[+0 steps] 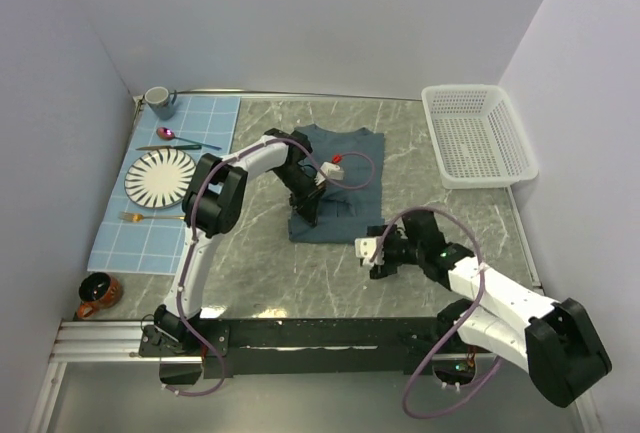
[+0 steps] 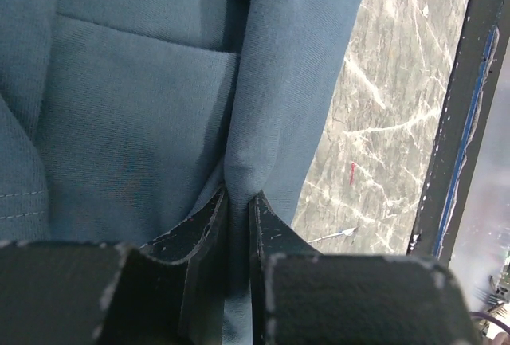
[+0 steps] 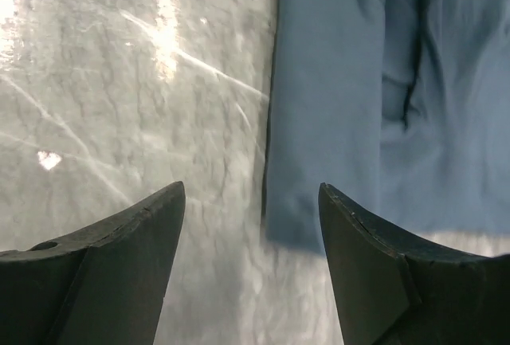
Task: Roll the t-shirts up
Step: Roll the T-shirt to the center of the board.
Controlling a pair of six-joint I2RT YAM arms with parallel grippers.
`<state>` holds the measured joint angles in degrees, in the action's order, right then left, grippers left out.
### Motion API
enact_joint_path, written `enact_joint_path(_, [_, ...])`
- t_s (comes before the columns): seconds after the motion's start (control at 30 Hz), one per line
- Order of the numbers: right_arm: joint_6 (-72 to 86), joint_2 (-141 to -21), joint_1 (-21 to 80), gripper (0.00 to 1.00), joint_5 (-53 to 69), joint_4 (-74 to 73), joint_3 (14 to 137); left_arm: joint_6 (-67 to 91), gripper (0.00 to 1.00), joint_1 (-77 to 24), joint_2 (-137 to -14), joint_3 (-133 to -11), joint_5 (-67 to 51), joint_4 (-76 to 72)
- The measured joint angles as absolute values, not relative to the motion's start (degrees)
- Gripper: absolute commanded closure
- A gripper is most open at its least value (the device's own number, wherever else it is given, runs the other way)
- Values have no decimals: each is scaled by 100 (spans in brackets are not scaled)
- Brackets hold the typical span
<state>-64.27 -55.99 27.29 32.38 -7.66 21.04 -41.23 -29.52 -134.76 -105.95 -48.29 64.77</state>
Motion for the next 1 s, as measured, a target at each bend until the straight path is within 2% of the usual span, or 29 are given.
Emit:
enact_joint_path(0.3, [-7116, -6121, 3291, 27, 2615, 1236, 1490, -3962, 84, -2976, -13572, -10713, -4816, 6563])
enact_joint_path(0.73, [-8735, -7738, 3581, 32, 2171, 3489, 1146, -3922, 83, -2976, -13795, -11054, -4836, 6882])
enact_joint_path(0.83, [-8892, -8173, 3607, 35, 1990, 3992, 1208, -3911, 83, -2976, -13852, -11131, -4847, 6954])
enact_joint_path(0.9, [-8982, -8479, 3625, 47, 1824, 4375, 1243, -3909, 83, -2976, -13887, -11187, -4851, 7011])
enact_joint_path(1.0, [-8980, -8809, 3640, 55, 1632, 4530, 1352, -3909, 82, -2971, -13941, -11264, -4871, 7081])
